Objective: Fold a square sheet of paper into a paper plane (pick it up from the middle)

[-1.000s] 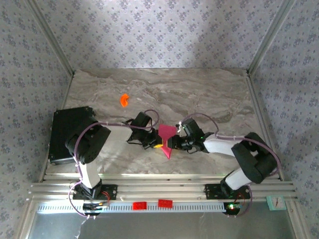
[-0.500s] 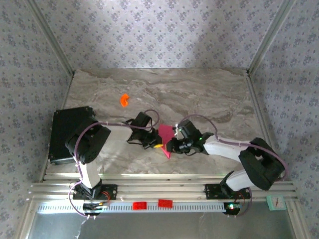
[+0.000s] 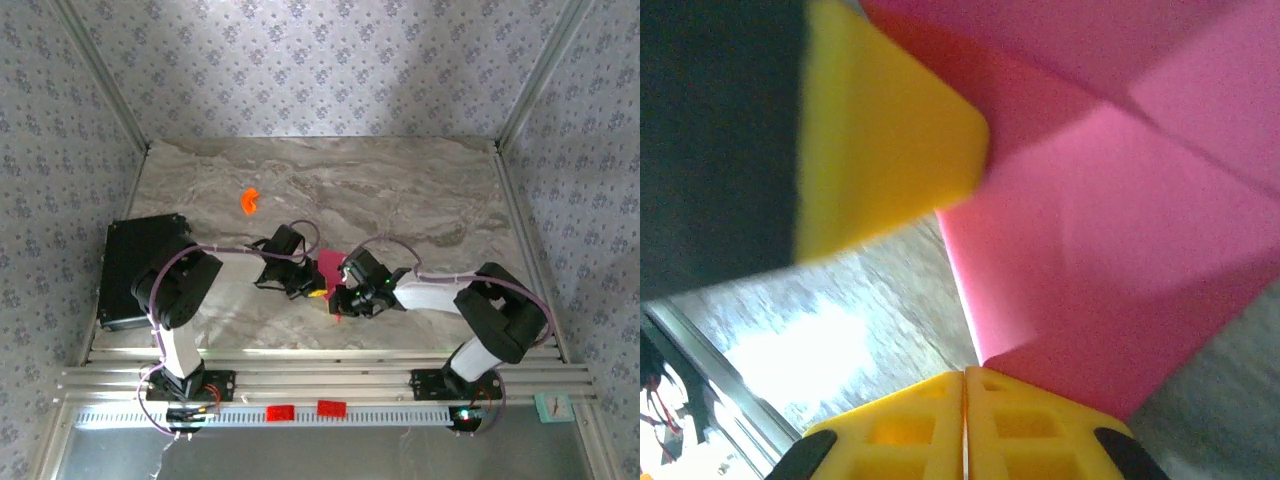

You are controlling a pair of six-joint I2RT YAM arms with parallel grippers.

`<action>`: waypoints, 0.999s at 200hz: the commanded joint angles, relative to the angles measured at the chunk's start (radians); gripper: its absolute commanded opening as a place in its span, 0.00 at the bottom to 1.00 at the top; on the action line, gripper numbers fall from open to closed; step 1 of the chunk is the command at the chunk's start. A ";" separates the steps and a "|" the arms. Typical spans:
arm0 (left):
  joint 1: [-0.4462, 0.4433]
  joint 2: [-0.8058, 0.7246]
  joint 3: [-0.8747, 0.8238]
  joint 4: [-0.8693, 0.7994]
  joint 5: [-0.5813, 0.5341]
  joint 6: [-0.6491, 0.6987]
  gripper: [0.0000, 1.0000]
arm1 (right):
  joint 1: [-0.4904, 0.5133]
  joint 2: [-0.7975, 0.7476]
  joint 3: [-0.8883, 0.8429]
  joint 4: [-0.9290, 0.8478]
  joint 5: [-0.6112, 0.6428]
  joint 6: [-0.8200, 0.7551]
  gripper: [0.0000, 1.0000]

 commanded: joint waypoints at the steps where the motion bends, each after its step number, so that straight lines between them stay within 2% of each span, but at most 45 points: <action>1: -0.015 0.042 -0.010 -0.067 -0.036 0.015 0.01 | 0.025 -0.032 -0.087 0.023 -0.023 0.063 0.11; 37: -0.015 0.042 -0.018 -0.061 -0.039 0.012 0.01 | 0.069 -0.097 -0.126 0.032 -0.004 0.121 0.12; 82: -0.014 0.048 -0.015 -0.059 -0.039 0.010 0.01 | 0.018 -0.211 -0.061 -0.022 0.022 0.089 0.12; 103: -0.016 0.051 -0.009 -0.059 -0.037 0.011 0.01 | -0.021 -0.152 -0.030 0.020 -0.003 0.084 0.13; 156: -0.017 0.057 -0.003 -0.066 -0.035 0.013 0.01 | -0.024 0.059 0.079 0.110 -0.036 0.089 0.14; 179: -0.016 0.058 -0.003 -0.069 -0.038 0.015 0.01 | -0.033 0.100 0.050 0.095 -0.029 0.095 0.14; 200: -0.016 0.064 -0.003 -0.072 -0.041 0.015 0.00 | -0.037 0.084 -0.046 0.144 -0.051 0.124 0.14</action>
